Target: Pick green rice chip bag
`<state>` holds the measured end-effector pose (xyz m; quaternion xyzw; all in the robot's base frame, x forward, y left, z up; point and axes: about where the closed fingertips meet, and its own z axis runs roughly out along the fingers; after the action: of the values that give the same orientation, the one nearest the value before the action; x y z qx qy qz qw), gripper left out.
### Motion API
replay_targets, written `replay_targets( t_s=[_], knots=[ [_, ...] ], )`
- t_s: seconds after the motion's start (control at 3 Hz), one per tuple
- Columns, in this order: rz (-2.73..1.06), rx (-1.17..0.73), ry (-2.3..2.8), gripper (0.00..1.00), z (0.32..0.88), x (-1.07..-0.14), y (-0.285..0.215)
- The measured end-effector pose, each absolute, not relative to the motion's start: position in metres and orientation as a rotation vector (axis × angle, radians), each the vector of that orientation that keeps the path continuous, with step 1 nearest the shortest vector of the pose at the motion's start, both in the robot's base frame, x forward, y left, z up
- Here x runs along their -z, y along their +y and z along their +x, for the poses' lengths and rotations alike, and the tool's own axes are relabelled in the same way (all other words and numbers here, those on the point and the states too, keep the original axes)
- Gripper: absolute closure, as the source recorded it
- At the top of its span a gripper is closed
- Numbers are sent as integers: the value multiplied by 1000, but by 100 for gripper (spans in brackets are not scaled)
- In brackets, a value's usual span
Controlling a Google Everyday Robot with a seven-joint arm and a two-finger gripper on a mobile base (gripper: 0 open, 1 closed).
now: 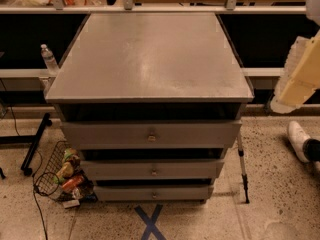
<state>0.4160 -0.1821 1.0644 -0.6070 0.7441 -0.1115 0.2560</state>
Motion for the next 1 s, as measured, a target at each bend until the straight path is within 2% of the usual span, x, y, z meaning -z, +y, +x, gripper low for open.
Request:
replay_targets(
  t_s=[0.67, 1.0],
  knots=[
    [-1610, 273, 1984, 0, 426, -1066, -177],
    [-1537, 163, 1931, 0, 462, -1053, -168]
  ],
)
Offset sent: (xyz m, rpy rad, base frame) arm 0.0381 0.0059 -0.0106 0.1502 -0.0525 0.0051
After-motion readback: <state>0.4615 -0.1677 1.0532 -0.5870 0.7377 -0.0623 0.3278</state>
